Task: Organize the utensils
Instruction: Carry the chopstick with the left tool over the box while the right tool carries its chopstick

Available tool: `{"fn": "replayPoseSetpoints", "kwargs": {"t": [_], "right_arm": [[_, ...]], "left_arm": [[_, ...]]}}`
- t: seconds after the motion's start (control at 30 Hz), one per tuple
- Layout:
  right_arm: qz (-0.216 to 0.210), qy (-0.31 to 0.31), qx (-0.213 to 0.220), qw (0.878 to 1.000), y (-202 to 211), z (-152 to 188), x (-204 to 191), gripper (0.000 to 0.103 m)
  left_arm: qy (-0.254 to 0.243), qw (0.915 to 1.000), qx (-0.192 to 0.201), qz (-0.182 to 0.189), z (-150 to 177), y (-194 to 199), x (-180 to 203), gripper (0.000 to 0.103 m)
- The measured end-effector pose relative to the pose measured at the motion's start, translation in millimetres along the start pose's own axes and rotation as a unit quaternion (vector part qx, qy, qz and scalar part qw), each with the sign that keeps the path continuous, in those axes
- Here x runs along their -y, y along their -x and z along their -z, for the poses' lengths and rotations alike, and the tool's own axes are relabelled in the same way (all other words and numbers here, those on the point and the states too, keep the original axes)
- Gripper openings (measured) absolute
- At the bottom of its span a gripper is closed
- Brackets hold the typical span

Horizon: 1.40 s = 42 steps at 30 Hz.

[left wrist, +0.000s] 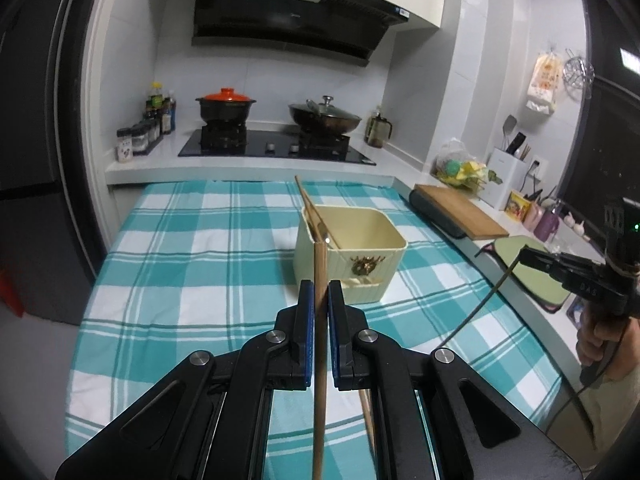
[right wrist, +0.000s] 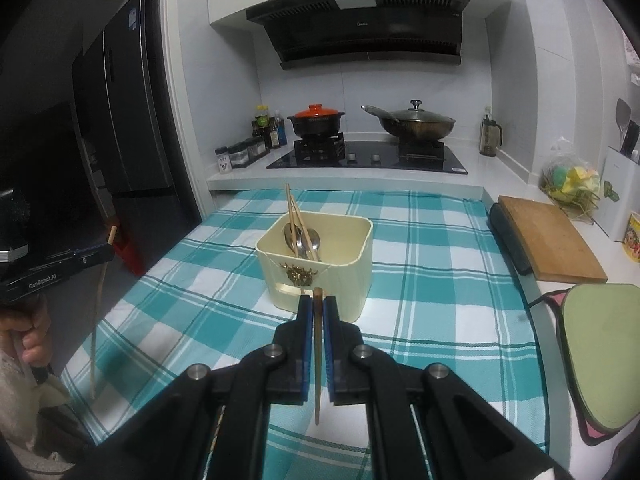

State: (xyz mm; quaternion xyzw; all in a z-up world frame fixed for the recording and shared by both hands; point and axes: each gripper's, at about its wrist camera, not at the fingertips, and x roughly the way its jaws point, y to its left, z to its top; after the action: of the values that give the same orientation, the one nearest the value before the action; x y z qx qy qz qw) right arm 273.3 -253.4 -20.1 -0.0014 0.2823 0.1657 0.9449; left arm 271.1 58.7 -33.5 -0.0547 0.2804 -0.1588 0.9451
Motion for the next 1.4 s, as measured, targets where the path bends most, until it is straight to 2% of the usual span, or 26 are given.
{"fn": "replayPoseSetpoints", "kwargs": {"t": [0.37,0.53,0.77,0.93,1.13,1.2,1.3,1.4], "right_arm": [[0.002,0.002,0.017,1.000,12.9,-0.7,-0.8,0.005],[0.005,0.002,0.019,1.000,14.8,-3.3,1.1,0.005],[0.008,0.014,0.039,0.999,22.8,-32.5,-2.3,0.005],[0.012,0.039,0.073,0.996,27.4,-76.1,-11.6,0.005],[0.015,0.064,0.120,0.991,20.8,-126.6,-24.9,0.005],[0.014,0.072,0.131,0.989,13.6,-137.6,-27.2,0.005],[0.013,0.075,0.130,0.989,-5.5,-147.2,-27.4,0.005],[0.018,0.076,0.110,0.991,-32.8,-149.4,-21.0,0.005]], "left_arm": [[0.001,1.0000,0.002,0.002,0.4,0.1,3.5,0.005],[-0.005,0.9999,0.013,0.006,-9.8,7.5,11.1,0.005],[-0.014,0.9982,0.055,0.021,-55.9,28.7,25.0,0.005],[-0.029,0.9950,0.092,0.024,-97.1,30.6,38.5,0.005],[-0.034,0.9891,0.141,0.022,-138.2,8.5,51.2,0.005],[-0.037,0.9883,0.146,0.025,-147.2,-6.4,53.6,0.005],[-0.030,0.9912,0.126,0.026,-155.2,-36.5,54.2,0.005],[-0.022,0.9952,0.091,0.028,-157.0,-72.9,52.3,0.005]]}}
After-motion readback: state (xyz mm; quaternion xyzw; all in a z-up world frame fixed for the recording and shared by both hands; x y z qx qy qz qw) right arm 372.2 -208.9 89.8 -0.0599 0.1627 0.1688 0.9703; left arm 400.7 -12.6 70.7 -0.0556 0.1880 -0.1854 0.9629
